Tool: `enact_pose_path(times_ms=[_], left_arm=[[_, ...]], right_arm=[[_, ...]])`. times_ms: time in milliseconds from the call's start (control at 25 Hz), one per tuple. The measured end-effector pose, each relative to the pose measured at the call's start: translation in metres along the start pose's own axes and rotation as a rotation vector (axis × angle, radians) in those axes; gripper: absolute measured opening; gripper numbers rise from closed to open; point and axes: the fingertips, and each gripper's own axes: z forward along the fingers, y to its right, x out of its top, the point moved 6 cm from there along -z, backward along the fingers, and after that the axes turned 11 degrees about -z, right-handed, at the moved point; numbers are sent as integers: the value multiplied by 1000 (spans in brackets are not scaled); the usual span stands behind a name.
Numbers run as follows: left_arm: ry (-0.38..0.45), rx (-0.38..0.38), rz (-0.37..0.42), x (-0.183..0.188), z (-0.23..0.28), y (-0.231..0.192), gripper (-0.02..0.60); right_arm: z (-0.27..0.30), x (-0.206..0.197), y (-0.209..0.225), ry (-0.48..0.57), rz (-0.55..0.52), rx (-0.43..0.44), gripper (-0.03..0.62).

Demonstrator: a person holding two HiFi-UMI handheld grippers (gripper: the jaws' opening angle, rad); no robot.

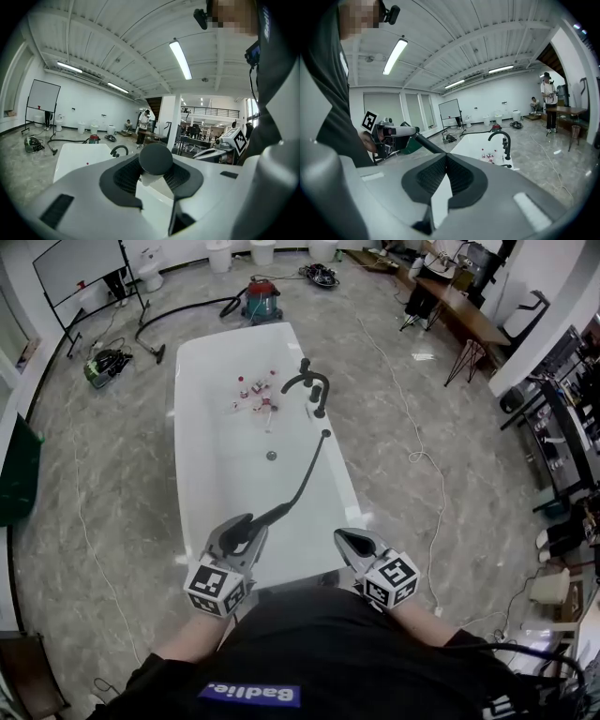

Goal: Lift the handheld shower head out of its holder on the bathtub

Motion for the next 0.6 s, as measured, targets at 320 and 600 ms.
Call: enact_pose_path(times_ms=[320,600], left_arm=[[-8,-32,-13,-5,-11,16,133],[-25,-44,0,-11,-16,24,133]], right_arm=[[11,7,-14,16,-46,34,2],[13,8,-18,20,-61,47,2]])
